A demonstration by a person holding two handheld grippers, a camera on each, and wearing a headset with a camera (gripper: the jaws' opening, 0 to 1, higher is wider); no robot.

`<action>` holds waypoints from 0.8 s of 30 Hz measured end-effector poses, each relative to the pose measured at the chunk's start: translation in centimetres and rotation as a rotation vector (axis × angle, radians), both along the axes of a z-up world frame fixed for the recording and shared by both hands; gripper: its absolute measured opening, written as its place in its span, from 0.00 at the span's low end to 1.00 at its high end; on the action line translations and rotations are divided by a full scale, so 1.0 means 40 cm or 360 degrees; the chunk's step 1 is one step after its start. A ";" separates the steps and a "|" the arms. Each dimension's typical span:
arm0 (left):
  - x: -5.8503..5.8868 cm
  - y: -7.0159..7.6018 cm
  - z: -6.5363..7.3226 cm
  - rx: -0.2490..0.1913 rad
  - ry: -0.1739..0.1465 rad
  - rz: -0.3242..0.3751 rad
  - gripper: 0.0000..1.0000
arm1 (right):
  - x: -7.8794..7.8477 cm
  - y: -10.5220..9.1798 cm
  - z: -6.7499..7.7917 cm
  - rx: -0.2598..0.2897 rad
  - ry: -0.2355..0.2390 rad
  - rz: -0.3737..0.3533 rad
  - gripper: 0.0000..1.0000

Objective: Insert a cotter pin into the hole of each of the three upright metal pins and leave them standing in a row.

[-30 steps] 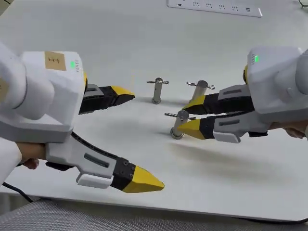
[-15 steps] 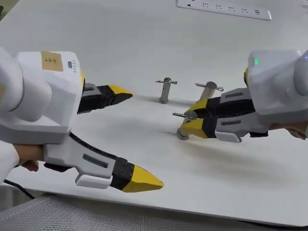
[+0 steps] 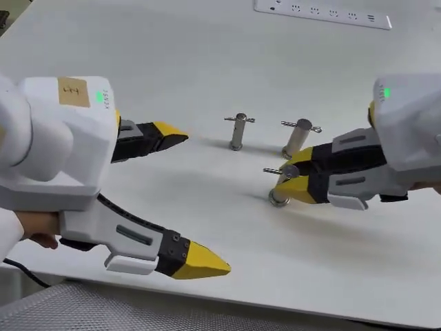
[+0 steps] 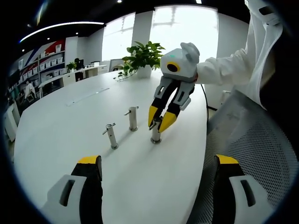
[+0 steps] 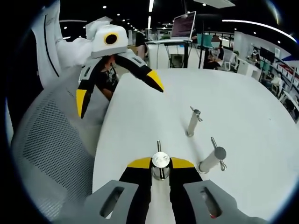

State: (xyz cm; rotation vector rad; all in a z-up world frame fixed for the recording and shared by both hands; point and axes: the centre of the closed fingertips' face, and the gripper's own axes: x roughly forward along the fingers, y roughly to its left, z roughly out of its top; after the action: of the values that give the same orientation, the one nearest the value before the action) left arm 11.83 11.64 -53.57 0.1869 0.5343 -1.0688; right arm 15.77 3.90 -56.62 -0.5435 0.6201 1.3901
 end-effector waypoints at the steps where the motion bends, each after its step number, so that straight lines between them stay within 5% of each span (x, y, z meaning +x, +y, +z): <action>1: 0.002 0.001 0.002 -0.0004 0.0003 0.0008 0.99 | 0.005 -0.016 0.004 -0.0006 -0.0014 0.0004 0.08; 7: 0.006 0.021 0.016 -0.0068 0.0041 0.0103 0.99 | 0.046 -0.084 0.029 -0.0009 -0.0047 -0.0070 0.08; 15: -0.014 0.057 0.006 -0.0044 0.0095 0.0151 0.99 | 0.124 -0.160 0.037 -0.0022 -0.0144 -0.0105 0.08; 24: -0.027 0.070 0.003 -0.0048 0.0131 0.0182 0.99 | 0.173 -0.213 0.024 -0.0084 -0.0140 -0.0076 0.08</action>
State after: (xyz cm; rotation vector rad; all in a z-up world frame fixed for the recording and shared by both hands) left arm 10.76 14.42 -53.47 0.0852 0.5958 -0.9752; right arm 22.71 -4.63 -55.68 -0.6249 0.5963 1.3008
